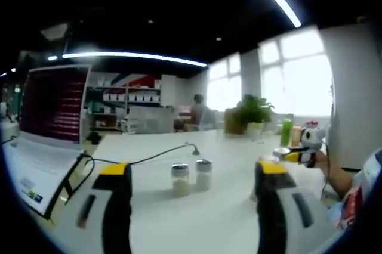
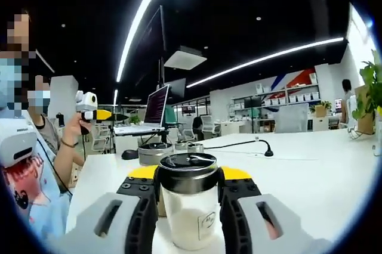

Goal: Rotate the seasoning bottle until the label or dispensing opening points toward the visible target arrow and the bottle remains upright within the marked orientation range

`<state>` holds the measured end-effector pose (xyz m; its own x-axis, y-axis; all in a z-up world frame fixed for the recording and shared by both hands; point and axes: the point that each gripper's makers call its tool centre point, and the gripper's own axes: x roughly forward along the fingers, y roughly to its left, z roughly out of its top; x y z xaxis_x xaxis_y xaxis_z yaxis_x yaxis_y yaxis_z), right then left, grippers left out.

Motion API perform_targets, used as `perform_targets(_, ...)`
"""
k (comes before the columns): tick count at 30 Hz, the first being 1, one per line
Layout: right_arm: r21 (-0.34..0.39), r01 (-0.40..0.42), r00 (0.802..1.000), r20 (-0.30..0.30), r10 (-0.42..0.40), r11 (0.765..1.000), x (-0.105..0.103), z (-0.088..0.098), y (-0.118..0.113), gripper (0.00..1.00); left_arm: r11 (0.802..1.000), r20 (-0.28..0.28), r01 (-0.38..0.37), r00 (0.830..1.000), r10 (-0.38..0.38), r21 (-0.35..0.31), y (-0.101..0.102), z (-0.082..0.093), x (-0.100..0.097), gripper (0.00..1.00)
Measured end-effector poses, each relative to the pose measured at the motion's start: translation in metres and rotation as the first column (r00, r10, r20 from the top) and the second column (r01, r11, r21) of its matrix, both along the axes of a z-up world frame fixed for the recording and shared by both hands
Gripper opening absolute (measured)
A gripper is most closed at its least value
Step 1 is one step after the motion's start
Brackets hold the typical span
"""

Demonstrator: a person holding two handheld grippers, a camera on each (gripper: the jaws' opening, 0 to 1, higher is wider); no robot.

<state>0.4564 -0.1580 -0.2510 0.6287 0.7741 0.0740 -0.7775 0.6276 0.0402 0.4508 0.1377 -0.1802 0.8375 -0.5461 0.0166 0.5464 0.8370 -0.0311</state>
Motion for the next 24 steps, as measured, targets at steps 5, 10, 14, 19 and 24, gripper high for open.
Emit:
perform_targets(5, 0.013, 0.011, 1.000, -0.008, -0.011, 1.000, -0.0001, 0.0000, 0.0019, 0.38, 1.000, -0.002, 0.000, 1.000, 0.000, 0.004, -0.0002, -0.0008, 0.0003, 0.90)
perform_targets(10, 0.015, 0.033, 0.999, -0.021, -0.033, 0.999, -0.0003, -0.0010, 0.0020, 0.38, 1.000, -0.002, -0.005, 1.000, 0.005, 0.001, 0.0011, -0.0008, 0.0004, 0.90)
perform_targets(14, 0.001, 0.069, 0.997, -0.035, -0.069, 0.998, -0.0005, -0.0012, 0.0022, 0.38, 1.000, 0.000, -0.003, 1.000, 0.003, 0.002, 0.0018, 0.0001, -0.0002, 0.90)
perform_targets(19, -0.011, 0.095, 0.995, -0.040, -0.095, 0.995, -0.0007, -0.0023, 0.0003, 0.38, 1.000, 0.001, -0.005, 1.000, 0.005, 0.003, 0.0022, -0.0001, -0.0003, 0.90)
perform_targets(24, -0.024, 0.137, 0.990, -0.040, -0.138, 0.990, -0.0014, -0.0025, -0.0006, 0.37, 1.000, 0.001, -0.003, 1.000, 0.003, 0.004, 0.0034, 0.0007, -0.0009, 0.90)
